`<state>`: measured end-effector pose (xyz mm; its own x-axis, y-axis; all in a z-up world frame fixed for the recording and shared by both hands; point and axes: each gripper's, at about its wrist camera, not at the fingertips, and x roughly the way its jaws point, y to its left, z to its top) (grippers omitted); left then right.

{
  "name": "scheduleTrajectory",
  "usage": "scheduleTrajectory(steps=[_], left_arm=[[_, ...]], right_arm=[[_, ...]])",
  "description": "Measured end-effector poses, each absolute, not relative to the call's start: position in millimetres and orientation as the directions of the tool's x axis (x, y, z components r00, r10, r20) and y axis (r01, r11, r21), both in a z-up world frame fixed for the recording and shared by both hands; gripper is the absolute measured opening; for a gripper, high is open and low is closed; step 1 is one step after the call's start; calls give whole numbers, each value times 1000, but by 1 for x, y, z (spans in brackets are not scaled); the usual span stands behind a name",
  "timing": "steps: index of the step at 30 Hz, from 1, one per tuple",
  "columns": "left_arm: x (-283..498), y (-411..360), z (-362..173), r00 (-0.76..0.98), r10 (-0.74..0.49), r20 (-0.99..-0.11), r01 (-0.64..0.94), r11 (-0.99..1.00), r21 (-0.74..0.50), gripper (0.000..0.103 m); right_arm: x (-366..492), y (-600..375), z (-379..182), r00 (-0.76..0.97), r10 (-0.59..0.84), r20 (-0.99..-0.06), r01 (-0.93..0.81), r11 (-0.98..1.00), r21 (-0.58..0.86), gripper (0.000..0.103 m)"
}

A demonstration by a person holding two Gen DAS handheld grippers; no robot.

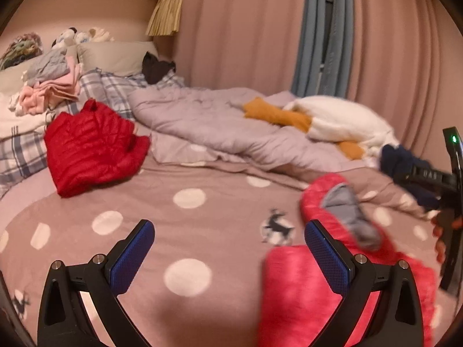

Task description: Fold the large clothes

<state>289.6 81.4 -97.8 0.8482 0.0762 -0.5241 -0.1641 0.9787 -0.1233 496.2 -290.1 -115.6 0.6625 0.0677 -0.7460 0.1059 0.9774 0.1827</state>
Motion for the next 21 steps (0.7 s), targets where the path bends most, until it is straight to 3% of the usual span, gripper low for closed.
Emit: scheduleTrajectory(steps=[3, 7, 12, 14, 15, 16, 17, 19, 21], left_arm=[[311, 99, -116, 825, 105, -556, -196, 975, -105, 102], [330, 120, -128, 816, 64, -575, -200, 964, -176, 102], [338, 133, -137, 802, 118, -586, -247, 958, -144, 102], [339, 139, -141, 792, 119, -599, -249, 959, -138, 102], [336, 141, -142, 788, 124, -604, -251, 959, -130, 102], [334, 143, -143, 788, 128, -602, -250, 960, -124, 102], [333, 145, -143, 788, 131, -602, -248, 962, -116, 102], [329, 147, -140, 787, 143, -600, -251, 963, -100, 102], [327, 147, -135, 786, 166, -596, -267, 960, -85, 102]], right_arm=[[527, -284, -141, 627, 56, -777, 140, 973, 183, 103], [564, -274, -166, 624, 8, -782, 157, 978, 135, 103], [613, -275, -194, 620, 42, -784, 164, 970, 182, 100], [628, -274, -209, 607, 34, -794, 189, 964, 186, 87], [635, -272, -220, 587, 51, -808, 185, 963, 195, 69], [642, -271, -231, 555, 70, -829, 173, 965, 197, 41], [643, -268, -237, 531, 76, -844, 170, 966, 193, 29], [637, -265, -233, 545, 37, -837, 182, 970, 161, 15], [622, -265, -209, 620, 35, -784, 156, 974, 166, 13]])
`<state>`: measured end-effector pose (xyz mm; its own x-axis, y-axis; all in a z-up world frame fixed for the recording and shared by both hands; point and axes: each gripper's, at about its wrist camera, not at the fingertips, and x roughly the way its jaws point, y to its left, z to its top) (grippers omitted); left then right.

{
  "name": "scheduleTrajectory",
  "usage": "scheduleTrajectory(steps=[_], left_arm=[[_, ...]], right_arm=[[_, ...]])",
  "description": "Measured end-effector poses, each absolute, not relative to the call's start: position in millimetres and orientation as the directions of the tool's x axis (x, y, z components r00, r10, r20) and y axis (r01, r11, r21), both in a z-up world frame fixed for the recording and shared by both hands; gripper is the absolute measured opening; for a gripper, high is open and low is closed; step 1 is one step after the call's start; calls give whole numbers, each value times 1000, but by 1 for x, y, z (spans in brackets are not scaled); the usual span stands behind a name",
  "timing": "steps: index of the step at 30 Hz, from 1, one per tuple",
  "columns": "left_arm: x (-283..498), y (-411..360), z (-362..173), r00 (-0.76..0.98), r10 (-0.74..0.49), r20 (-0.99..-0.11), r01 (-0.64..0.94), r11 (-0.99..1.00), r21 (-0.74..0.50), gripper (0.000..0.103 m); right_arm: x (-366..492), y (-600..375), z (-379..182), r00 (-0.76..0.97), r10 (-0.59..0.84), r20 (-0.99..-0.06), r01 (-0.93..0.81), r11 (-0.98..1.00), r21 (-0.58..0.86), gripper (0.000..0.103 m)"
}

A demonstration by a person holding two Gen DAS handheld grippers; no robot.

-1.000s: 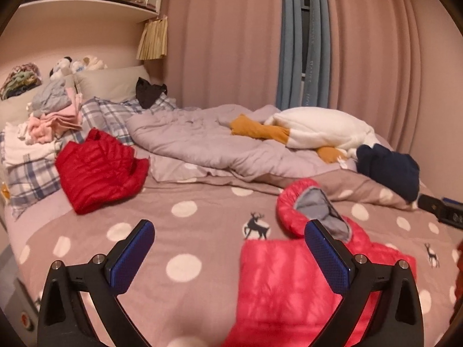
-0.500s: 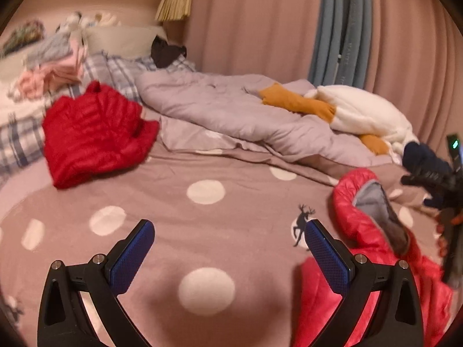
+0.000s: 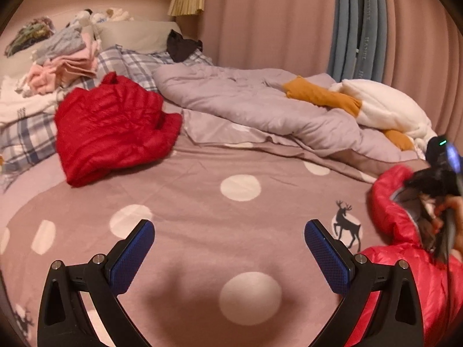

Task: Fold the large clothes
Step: 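Grasp the hood with the right gripper and fold it toward the hem while the left gripper grips the jacket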

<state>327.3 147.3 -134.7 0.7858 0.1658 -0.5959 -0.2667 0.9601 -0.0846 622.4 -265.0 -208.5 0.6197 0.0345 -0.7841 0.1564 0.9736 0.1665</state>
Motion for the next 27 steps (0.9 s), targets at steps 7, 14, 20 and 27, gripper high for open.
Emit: scheduleTrajectory(steps=[7, 14, 20, 27], left_arm=[[304, 127, -105, 812, 153, -562, -261, 958, -116, 102], [293, 81, -96, 818, 3, -575, -136, 972, -189, 102], [303, 31, -112, 750, -239, -617, 45, 949, -313, 102], [339, 4, -169, 544, -497, -676, 66, 828, -556, 99]], right_arm=[[478, -293, -91, 838, 138, -528, -37, 980, 197, 14], [331, -355, -112, 826, 168, -539, 29, 941, 337, 82], [315, -380, -138, 770, 206, -604, 102, 894, 436, 89], [333, -348, -193, 636, 430, -641, 161, 739, 654, 90]])
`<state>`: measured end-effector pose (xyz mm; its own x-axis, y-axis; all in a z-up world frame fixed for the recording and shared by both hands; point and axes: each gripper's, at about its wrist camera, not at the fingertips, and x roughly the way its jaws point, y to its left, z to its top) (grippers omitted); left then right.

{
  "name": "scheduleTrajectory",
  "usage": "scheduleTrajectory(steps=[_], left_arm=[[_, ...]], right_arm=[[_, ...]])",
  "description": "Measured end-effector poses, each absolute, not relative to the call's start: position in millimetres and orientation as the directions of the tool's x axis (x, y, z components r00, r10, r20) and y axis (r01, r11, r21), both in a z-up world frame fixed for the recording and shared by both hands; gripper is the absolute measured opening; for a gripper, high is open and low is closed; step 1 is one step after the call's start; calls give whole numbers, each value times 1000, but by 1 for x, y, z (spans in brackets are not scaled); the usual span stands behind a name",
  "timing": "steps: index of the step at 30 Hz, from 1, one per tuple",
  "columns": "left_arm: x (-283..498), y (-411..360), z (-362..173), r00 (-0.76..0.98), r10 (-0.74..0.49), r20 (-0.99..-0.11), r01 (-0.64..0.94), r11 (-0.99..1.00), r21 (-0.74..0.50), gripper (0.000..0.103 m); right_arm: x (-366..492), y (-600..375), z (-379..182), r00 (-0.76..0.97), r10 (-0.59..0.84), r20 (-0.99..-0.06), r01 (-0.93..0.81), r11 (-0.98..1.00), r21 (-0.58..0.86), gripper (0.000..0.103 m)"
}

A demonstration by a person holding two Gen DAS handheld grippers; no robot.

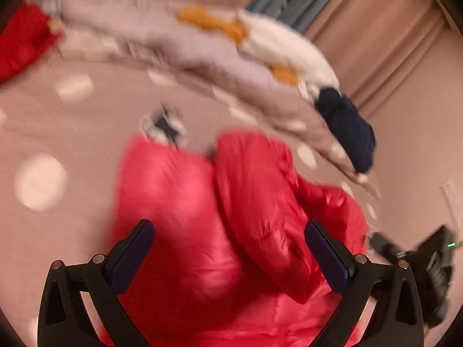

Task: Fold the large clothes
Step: 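Grasp the hood with the right gripper and fold it toward the hem while the left gripper grips the jacket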

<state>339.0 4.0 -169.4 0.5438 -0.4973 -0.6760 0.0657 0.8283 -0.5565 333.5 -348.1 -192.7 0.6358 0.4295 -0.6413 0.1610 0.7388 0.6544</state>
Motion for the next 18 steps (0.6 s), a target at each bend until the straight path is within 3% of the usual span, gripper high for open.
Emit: scheduleTrajectory(steps=[2, 3, 4, 6, 7, 10, 14, 18], left_arm=[[346, -5, -178, 516, -515, -684, 69, 822, -566, 78], [348, -10, -179, 523, -499, -691, 87, 838, -538, 63], [349, -16, -179, 527, -486, -698, 110, 853, -511, 42], [350, -25, -182, 509, -460, -727, 128, 876, -464, 29], [347, -28, -180, 518, -439, -734, 129, 888, -440, 23], [322, -34, -166, 566, -427, -705, 183, 899, -397, 19], [276, -40, -156, 585, -431, -687, 248, 901, -355, 18], [236, -49, -166, 580, -398, -710, 266, 917, -296, 18]], right_arm=[[342, -334, -207, 599, 506, -621, 135, 700, 702, 83], [347, -326, -209, 593, 525, -611, 108, 700, 706, 69], [353, -317, -208, 595, 508, -623, 75, 737, 672, 44], [351, -306, -203, 605, 405, -686, 72, 830, 554, 15], [348, -305, -200, 614, 359, -703, 81, 857, 509, 13], [325, -312, -185, 638, 390, -664, 27, 850, 526, 11], [281, -321, -161, 686, 294, -666, -4, 916, 401, 10], [240, -347, -171, 691, 287, -663, -11, 922, 387, 10]])
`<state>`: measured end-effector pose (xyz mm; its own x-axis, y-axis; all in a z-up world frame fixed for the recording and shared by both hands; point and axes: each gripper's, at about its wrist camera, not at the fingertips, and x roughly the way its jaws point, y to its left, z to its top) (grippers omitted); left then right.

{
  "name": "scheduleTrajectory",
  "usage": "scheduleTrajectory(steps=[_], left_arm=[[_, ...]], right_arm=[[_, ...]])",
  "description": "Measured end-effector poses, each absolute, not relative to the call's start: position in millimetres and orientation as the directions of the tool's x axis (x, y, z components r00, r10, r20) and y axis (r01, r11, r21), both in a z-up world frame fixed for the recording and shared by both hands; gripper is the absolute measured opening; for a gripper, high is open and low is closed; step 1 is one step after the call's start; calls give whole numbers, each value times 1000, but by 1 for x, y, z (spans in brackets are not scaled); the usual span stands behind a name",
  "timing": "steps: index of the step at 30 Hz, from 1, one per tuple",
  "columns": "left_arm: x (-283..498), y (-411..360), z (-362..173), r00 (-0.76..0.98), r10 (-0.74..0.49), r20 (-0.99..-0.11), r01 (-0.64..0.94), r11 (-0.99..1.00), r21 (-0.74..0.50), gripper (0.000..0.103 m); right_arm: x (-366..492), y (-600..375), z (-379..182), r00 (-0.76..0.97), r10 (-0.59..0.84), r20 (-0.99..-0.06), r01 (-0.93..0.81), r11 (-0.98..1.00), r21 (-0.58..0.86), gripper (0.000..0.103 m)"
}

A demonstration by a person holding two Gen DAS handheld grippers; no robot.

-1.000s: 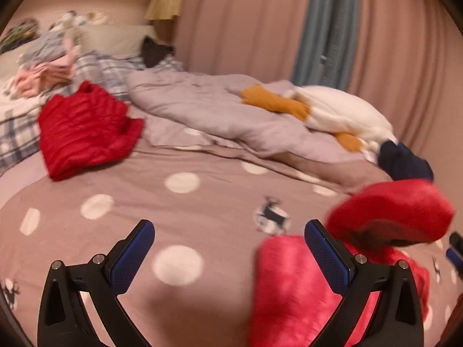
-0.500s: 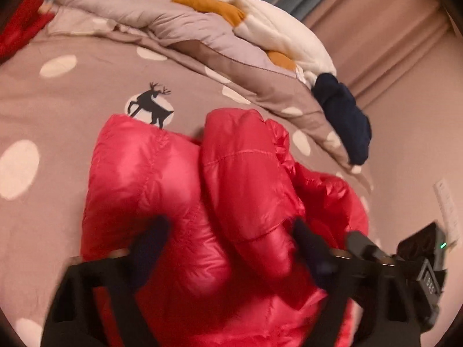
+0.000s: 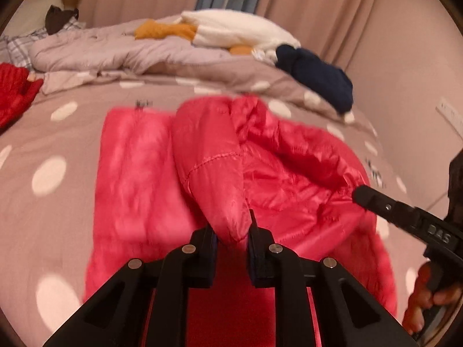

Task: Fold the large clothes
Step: 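Grasp the hood with the right gripper and fold it toward the hem while the left gripper grips the jacket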

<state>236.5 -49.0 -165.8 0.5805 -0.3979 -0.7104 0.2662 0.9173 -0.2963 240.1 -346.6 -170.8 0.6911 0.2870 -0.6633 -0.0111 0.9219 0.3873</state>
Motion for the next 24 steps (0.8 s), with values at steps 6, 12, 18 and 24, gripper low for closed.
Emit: scheduleTrajectory(steps=[6, 12, 18, 24], left_arm=[[203, -66, -185, 587, -349, -731, 263, 935, -236, 18], [194, -71, -209, 662, -278, -696, 248, 958, -147, 34], [201, -65, -216, 648, -297, -702, 244, 953, -178, 35], [199, -64, -218, 642, -293, -709, 239, 955, -178, 35]], right_arm=[[228, -364, -222, 642, 245, -727, 79, 922, 380, 9], [220, -358, -239, 635, 167, -754, 92, 953, 289, 9], [222, -362, -260, 660, 157, -734, 114, 946, 305, 14], [222, -349, -260, 664, 91, -742, 112, 969, 220, 16]])
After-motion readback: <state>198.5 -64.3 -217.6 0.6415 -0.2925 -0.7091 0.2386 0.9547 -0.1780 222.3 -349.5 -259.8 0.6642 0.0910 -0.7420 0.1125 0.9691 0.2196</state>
